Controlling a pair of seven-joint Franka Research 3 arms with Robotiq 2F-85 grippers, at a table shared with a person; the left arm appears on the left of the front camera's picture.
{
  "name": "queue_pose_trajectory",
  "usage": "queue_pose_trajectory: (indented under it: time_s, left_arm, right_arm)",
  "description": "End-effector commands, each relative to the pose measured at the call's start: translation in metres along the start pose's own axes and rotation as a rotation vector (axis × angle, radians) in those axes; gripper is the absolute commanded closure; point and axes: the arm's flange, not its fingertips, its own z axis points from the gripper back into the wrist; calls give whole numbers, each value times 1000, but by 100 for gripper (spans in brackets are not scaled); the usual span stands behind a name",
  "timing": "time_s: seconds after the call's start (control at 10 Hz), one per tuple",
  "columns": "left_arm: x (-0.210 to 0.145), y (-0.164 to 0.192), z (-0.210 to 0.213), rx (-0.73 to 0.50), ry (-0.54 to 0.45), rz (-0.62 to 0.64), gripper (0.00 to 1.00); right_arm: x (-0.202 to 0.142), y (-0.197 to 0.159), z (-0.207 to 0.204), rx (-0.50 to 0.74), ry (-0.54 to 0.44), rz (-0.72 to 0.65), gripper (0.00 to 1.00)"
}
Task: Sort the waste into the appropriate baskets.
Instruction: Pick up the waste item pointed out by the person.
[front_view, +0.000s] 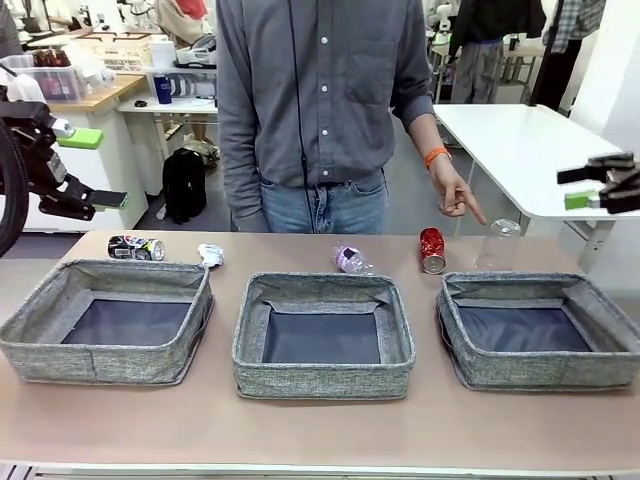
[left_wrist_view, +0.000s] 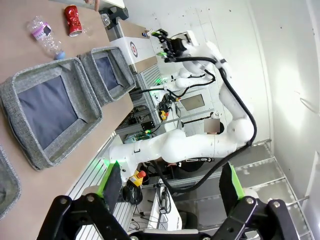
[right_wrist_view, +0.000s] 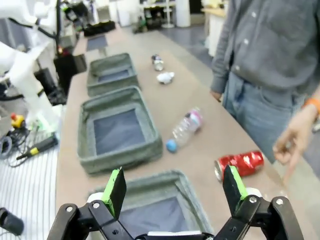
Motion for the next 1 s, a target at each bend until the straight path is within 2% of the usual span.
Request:
queue_pose_trajectory:
  time_s: [0.0, 0.2, 0.3, 0.4, 0.5, 0.6, 0.7, 0.9]
  left_arm:
    - [1, -2, -2, -17, -7, -23, 0]
    - [1, -2, -2, -17, -7, -23, 0]
    - [1, -2, -2, -17, -7, -23, 0]
    - [1, -2, -2, -17, -7, -23, 0]
    - [1, -2, -2, -17, -7, -23, 0]
    - [1, -2, -2, -17, -7, -23, 0]
    - [1, -2, -2, -17, -7, -23, 0]
    - [1, -2, -2, -17, -7, -23, 0]
  right_arm:
    - [-46, -75, 3, 8, -19, 33, 0]
    - [-98, -120, 1, 41, -67, 124, 0]
    - [-114, -129, -4, -43, -88, 111, 0]
    - [-108, -125, -5, -137, -80, 6, 0]
    - [-118, -117, -7, -10, -31, 67, 0]
    - [-129, -130, -7, -53, -54, 52, 0]
    - [-111, -119, -14, 44, 20, 111, 0]
    - [-122, -152, -20, 52, 19, 80, 0]
